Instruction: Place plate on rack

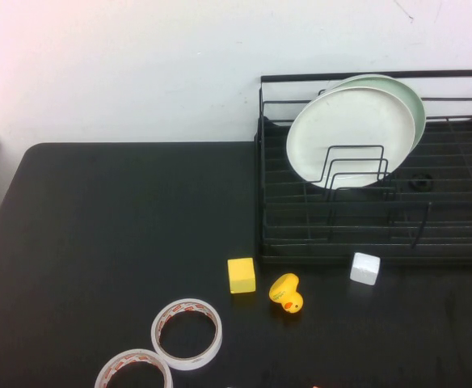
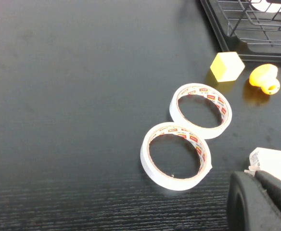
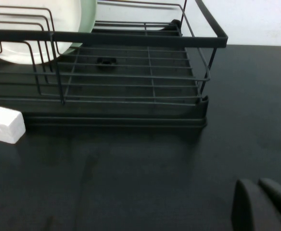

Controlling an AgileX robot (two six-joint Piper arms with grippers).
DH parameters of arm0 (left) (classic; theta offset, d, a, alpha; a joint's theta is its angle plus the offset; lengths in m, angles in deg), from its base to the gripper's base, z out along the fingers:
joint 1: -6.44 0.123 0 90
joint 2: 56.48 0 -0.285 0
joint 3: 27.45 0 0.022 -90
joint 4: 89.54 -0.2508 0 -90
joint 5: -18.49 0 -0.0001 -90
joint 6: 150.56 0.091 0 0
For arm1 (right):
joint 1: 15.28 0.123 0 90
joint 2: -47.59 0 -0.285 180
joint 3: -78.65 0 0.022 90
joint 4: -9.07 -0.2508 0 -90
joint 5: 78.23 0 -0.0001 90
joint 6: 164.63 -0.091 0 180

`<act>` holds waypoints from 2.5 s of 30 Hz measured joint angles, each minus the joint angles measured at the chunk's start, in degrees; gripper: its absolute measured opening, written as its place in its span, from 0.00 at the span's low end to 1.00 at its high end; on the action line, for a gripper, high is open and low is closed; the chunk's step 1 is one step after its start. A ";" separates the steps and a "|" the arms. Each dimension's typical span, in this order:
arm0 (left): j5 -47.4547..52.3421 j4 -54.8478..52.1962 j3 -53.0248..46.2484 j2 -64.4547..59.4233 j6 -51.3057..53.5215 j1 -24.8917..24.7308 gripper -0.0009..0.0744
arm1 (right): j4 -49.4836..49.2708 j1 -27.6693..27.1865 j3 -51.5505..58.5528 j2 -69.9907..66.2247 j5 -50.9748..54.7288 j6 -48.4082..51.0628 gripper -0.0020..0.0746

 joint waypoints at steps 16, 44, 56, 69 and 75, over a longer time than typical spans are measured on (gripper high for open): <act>-18.81 -2.53 -7.94 0.00 -0.03 3.07 0.01 | 0.00 0.00 0.00 0.00 0.00 0.00 0.03; -39.62 -0.82 -29.70 3.78 5.57 16.79 0.01 | 0.10 0.00 0.00 0.00 0.11 0.00 0.03; -39.62 -0.99 -29.70 3.78 6.04 13.17 0.01 | 0.10 0.00 0.00 0.00 0.11 0.00 0.03; -39.56 -0.99 -29.70 3.78 6.04 13.17 0.01 | 0.10 0.00 0.00 0.00 0.11 0.00 0.03; -39.56 -0.99 -29.70 3.78 6.04 13.17 0.01 | 0.10 0.00 0.00 0.00 0.11 0.00 0.03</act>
